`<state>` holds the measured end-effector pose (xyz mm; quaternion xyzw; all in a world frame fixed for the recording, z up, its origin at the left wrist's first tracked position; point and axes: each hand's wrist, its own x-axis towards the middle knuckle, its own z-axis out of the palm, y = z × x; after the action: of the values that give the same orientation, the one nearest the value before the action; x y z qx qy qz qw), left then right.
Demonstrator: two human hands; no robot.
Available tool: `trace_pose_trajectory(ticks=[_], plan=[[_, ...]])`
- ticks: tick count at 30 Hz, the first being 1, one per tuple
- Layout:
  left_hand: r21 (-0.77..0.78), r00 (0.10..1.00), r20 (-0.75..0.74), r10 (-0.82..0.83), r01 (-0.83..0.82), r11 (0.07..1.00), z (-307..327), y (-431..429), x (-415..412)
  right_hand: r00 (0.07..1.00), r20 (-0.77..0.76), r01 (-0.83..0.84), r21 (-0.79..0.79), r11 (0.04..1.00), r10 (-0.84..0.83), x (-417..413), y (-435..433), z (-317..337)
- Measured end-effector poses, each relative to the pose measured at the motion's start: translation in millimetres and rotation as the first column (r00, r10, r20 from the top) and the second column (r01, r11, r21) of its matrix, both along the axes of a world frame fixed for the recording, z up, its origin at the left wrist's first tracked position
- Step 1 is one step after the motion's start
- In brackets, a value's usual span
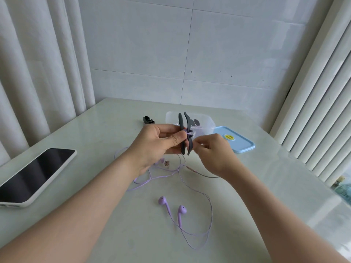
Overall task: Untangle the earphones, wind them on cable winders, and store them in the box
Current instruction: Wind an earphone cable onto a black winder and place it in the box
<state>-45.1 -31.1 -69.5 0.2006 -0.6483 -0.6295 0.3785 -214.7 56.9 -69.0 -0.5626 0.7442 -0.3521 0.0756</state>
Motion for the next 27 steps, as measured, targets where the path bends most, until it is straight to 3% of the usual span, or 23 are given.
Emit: trace_pose_trajectory(ticks=[5,10,15,20,23,27], plan=[[-0.040,0.966,0.054,0.251,-0.249,0.968,2.0,-5.6,1.7,0.969,-0.087,-0.234,-0.014,0.972,0.232,15.8,1.0,-3.3],[0.049,0.959,0.041,0.281,-0.283,0.958,0.1,-7.5,1.6,0.919,-0.188,-0.370,-0.104,0.923,0.347,27.0,2.9,-6.0],[0.046,0.957,0.163,0.238,-0.249,0.967,-2.3,-10.8,-0.4,0.949,-0.225,-0.282,-0.278,0.918,0.223,35.8,5.4,-2.4],[0.230,0.999,0.016,-0.037,0.032,0.973,-4.2,-10.0,0.2,0.991,-0.098,-0.119,-0.417,0.901,0.086,28.6,3.4,2.6],[0.177,0.993,0.000,-0.117,0.115,0.978,-6.2,-6.8,-0.1,0.997,-0.033,-0.072,-0.426,0.902,0.064,23.9,2.4,4.8],[0.042,0.993,0.102,-0.061,0.057,0.998,-5.9,-6.0,0.6,0.999,-0.039,-0.028,-0.411,0.911,0.013,22.4,1.5,4.5]])
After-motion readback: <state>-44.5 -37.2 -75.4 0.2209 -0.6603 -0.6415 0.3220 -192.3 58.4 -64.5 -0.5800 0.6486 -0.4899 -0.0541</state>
